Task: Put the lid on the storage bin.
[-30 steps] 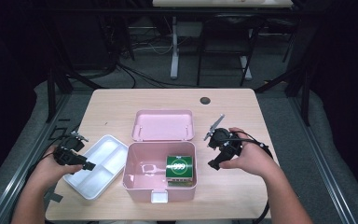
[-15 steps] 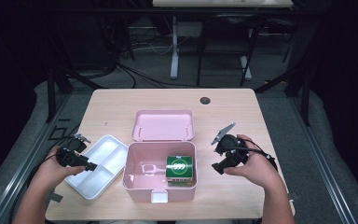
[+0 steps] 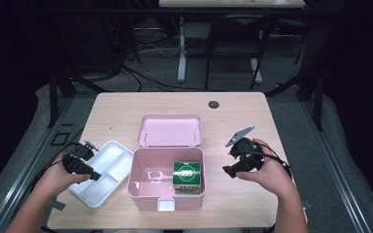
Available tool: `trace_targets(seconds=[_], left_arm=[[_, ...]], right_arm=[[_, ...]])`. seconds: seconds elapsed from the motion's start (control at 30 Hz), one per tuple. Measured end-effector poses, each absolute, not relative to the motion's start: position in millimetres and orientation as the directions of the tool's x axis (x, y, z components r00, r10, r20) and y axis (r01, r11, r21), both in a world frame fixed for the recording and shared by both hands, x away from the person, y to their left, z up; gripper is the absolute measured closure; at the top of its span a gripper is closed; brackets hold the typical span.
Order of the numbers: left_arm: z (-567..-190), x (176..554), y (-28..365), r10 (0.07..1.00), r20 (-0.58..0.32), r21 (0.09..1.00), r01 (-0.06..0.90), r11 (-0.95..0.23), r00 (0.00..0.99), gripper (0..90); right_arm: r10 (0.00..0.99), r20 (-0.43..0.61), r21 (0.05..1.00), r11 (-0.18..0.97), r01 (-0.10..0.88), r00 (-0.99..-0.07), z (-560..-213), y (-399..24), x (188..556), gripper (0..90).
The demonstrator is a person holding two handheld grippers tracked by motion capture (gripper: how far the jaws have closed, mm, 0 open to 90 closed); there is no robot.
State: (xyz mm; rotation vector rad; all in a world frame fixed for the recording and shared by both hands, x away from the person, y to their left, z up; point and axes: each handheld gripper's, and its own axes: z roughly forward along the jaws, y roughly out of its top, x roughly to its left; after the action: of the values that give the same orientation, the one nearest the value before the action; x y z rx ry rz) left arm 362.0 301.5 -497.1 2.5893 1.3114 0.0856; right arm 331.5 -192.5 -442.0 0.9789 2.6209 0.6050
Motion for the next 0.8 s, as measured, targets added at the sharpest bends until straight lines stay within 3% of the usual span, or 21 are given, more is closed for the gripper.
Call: trace_targets(seconds=[0.27, 0.8], left_arm=[[-493.2, 371.3, 303.4, 0.798, -0.065, 0.229, 0.787, -0.573, 0.599, 58.7], [-516.3, 386.6, 287.3, 0.797, -0.067, 0.105, 0.799, -0.592, 0.6, 72.0]], right_arm=[[0.695, -0.112, 0.49, 0.661, 0.569, -0.711, -441.9, -193.5, 332.6, 25.2], [0.7, -0.116, 0.482, 0.66, 0.576, -0.705, -445.0, -194.7, 333.5, 25.2]])
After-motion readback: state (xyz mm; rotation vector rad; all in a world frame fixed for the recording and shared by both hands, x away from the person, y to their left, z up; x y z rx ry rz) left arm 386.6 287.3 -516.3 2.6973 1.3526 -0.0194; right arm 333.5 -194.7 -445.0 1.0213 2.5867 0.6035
